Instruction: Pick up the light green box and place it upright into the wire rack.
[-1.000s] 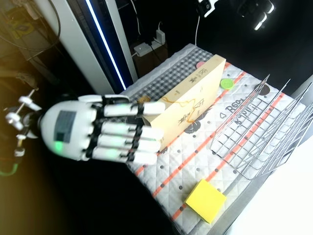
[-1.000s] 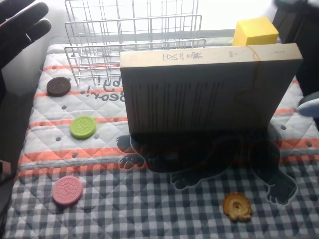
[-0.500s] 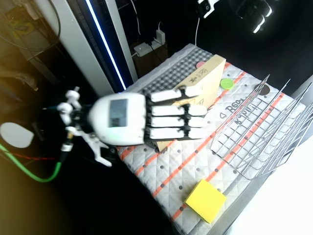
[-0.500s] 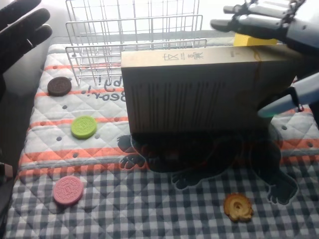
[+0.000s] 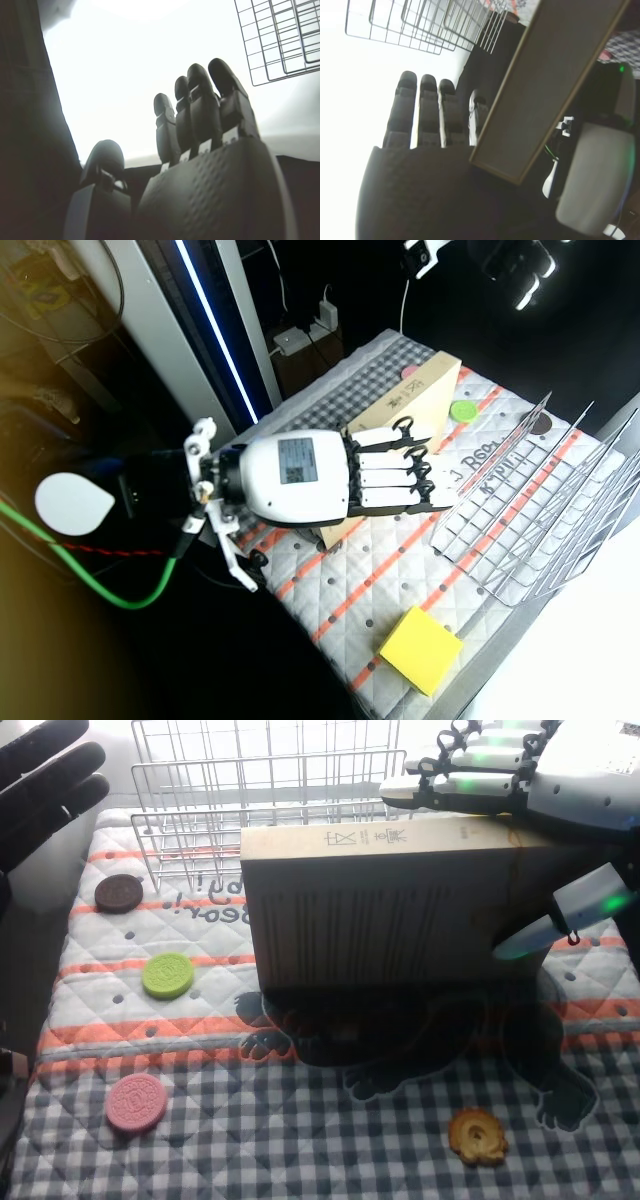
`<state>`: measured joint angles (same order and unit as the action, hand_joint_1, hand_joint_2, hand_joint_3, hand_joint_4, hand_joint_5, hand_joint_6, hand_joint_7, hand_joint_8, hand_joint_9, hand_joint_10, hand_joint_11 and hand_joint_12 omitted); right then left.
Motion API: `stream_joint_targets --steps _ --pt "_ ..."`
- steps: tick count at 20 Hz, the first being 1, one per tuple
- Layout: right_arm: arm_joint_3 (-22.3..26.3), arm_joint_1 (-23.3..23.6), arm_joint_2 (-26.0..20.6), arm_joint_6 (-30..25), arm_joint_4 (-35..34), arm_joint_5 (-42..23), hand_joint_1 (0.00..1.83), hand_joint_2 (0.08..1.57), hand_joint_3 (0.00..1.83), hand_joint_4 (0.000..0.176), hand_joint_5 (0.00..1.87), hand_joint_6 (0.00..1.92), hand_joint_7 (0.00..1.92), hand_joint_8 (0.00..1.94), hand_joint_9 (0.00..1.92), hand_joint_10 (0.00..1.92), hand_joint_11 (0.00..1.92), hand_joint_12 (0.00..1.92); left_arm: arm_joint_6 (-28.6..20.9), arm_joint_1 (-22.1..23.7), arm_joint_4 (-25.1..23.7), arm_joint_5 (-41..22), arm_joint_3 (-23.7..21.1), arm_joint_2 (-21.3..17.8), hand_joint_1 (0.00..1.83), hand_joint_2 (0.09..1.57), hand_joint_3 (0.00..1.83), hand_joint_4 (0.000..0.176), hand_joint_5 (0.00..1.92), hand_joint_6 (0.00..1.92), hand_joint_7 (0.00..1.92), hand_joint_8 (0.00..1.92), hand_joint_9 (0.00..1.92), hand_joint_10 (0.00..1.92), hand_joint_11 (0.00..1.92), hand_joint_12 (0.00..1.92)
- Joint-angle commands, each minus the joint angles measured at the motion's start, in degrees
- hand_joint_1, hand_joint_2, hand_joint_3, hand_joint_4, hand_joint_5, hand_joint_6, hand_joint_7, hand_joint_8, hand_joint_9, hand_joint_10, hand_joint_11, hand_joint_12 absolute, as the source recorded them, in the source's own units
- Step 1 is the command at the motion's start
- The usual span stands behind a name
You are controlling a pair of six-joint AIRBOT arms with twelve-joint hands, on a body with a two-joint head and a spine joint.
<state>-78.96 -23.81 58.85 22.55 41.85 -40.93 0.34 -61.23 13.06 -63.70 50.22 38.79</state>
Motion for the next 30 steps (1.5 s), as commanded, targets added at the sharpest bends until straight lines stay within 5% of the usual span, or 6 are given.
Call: stream_joint_targets --steps 1,5,8,10,16,30 --pt "-0.36 0.57 0.05 0.06 -2.89 -4.02 0.71 0.78 0.0 0.176 0.0 0.0 0.18 0.01 0.2 0.01 0.25 0.12 -0.34 0.47 0.58 -7.07 0.32 -0.05 0.28 1.16 0.0 0.114 0.46 0.0 0.4 0.0 0.37 0.0 0.0 0.68" --pt "-0.72 -0.19 0.7 0.06 -3.71 -3.91 0.86 0.88 0.0 0.0 0.5 0.01 0.8 0.02 0.76 0.06 0.33 0.86 -0.34 0.46 0.65 -7.08 0.29 -0.03 0.3 1.17 0.0 0.122 0.46 0.0 0.4 0.0 0.38 0.0 0.0 0.76" --pt "-0.57 -0.19 0.74 0.06 -3.77 -3.98 1.25 1.04 0.0 0.0 1.12 0.55 1.2 0.68 1.2 0.69 0.97 1.39 -0.34 0.44 0.7 -7.08 0.3 0.02 0.29 1.17 0.0 0.117 0.46 0.0 0.41 0.0 0.38 0.0 0.0 0.74" --pt "-0.17 -0.18 0.73 0.06 -3.85 -4.74 1.17 1.07 0.01 0.0 1.07 0.81 1.29 0.46 1.26 0.82 1.1 1.31 -0.34 0.37 0.73 -7.08 0.28 0.03 0.29 1.17 0.0 0.111 0.46 0.0 0.41 0.0 0.38 0.0 0.0 0.74" --pt "0.1 0.55 0.58 0.06 -5.58 -7.05 1.28 1.07 0.0 0.0 0.99 0.81 1.2 0.78 1.38 0.36 1.23 1.0 -0.34 -0.07 1.11 -7.32 0.26 0.03 0.27 1.18 0.0 0.104 0.47 0.0 0.42 0.0 0.39 0.0 0.0 0.77" --pt "-2.91 6.59 0.04 0.06 -11.35 -7.67 1.17 1.09 0.0 0.0 1.03 0.88 1.43 0.05 1.64 0.01 1.51 0.44 -0.34 -2.19 2.87 -8.36 -0.76 -1.0 0.34 1.16 0.0 0.102 0.48 0.0 0.41 0.0 0.4 0.0 0.0 0.83"
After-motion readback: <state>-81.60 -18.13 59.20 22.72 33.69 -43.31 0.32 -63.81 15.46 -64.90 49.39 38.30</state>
